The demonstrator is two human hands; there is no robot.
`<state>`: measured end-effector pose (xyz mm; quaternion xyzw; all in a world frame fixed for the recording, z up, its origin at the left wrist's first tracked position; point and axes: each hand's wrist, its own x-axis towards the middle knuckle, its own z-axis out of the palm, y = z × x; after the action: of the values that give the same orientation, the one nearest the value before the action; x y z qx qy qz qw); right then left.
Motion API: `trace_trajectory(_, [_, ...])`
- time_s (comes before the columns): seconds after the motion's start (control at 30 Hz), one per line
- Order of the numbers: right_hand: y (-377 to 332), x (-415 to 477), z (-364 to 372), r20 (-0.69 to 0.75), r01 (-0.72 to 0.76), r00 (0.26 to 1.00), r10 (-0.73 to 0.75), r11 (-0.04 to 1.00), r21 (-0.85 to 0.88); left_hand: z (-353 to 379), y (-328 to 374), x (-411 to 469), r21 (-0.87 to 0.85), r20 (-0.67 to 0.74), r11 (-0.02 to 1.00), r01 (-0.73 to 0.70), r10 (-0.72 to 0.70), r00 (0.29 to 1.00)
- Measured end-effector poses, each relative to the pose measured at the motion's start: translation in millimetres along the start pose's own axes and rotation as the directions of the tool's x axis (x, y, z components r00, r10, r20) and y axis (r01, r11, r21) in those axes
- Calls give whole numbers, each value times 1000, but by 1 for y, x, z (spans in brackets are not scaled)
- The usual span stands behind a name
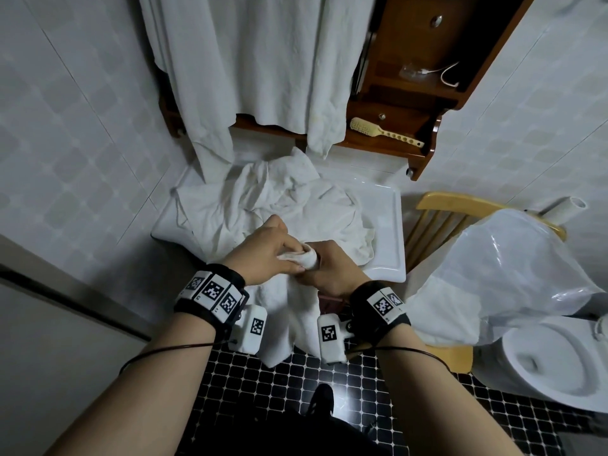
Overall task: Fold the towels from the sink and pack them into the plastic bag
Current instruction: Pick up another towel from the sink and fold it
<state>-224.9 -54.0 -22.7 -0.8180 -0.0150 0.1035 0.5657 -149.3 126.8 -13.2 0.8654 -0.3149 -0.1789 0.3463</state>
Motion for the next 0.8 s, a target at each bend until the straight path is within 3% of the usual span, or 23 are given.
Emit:
trace_trajectory(0.13, [4,6,1,-55,11,998,-15,997,-82,-2,3,-7,41,-80,999,33,-30,996])
trace_trajectory(0.23, [0,10,2,-55,44,997,-52,990,-136,-10,4,-13,79,85,992,97,-103,991])
trace_trajectory(0.33, [-3,17,5,-150,56,986,-73,992,-115,-11,0,-11,224,194,959,174,-219,956])
trace_trajectory(0.6, [-13,28,-4,-494,-24,870,10,999,-22,-12,-16,-14,412,25,854,319,-361,932])
trace_trajectory(0.73, [-12,29,-12,-560,-121,824,88,992,-22,-15,-16,-10,519,-46,752,408,-451,891])
trace_trajectory(0.8, [-14,29,-12,-525,-103,849,61,993,-51,-15,-21,-9,607,-61,710,356,-405,912])
